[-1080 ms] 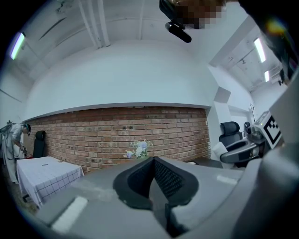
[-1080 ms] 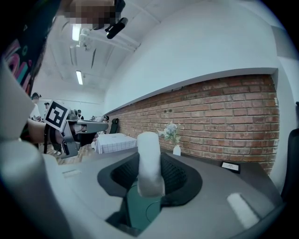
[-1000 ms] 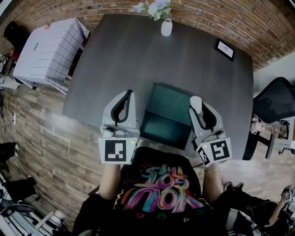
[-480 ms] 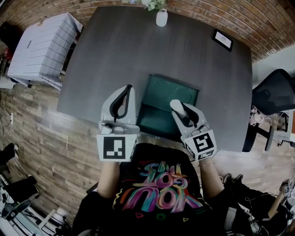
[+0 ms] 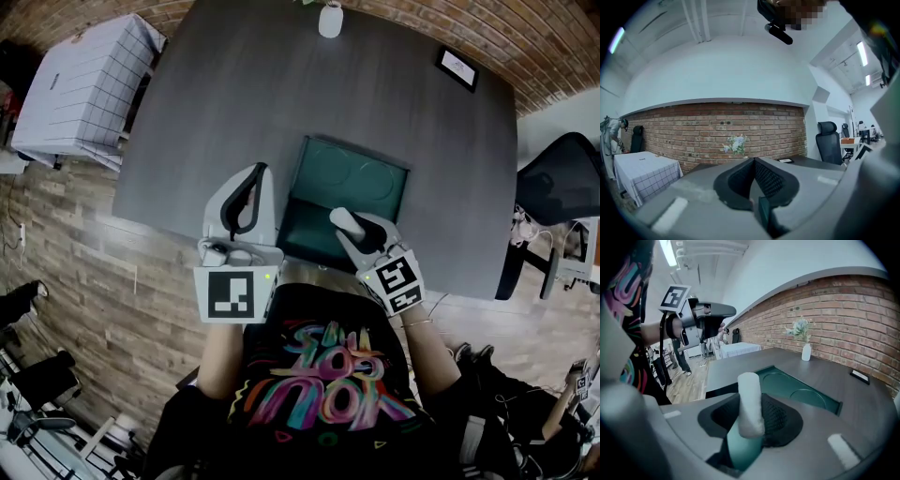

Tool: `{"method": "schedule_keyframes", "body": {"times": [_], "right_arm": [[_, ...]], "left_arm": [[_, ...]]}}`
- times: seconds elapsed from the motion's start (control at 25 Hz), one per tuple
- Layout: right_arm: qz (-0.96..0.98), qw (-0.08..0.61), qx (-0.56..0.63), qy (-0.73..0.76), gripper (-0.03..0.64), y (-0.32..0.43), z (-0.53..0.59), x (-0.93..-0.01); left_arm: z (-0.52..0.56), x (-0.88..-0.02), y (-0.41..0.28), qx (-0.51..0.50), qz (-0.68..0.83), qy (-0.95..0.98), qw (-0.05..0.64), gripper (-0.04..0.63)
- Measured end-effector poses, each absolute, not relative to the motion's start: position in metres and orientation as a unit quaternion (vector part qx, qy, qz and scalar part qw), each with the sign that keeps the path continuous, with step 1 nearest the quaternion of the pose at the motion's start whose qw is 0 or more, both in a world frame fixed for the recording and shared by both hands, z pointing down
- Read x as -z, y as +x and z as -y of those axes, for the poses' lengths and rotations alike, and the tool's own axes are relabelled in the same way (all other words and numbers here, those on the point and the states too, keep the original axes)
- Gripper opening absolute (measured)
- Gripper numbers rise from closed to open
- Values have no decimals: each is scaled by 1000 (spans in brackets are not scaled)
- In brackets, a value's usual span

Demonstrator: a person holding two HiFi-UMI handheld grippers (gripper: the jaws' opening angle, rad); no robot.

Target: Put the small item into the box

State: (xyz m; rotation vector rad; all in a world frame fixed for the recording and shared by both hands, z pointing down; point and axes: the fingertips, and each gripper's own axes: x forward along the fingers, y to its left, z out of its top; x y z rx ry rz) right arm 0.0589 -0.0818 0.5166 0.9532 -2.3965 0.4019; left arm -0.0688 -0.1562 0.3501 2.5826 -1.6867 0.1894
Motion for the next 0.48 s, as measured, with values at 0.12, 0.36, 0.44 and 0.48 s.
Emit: {"method": "schedule_keyframes", "body": {"times": [0.12,0.36,0.44,0.48], "right_arm": [[886,275,-162,337,143,53,76,-529],[883,301,-183,308,143,46,68,-550],[884,308,-186,299,143,42,66,-555],[884,310,-187,295,143,40,65,-558]], "left_arm": [[154,-352,-71,-59,548,834,30,2],[152,-352,-75,-60,550,832,31,2],[153,-352,-76,-58,551,832,29,2],[153,-352,-76,-57,552,831,30,2]]}}
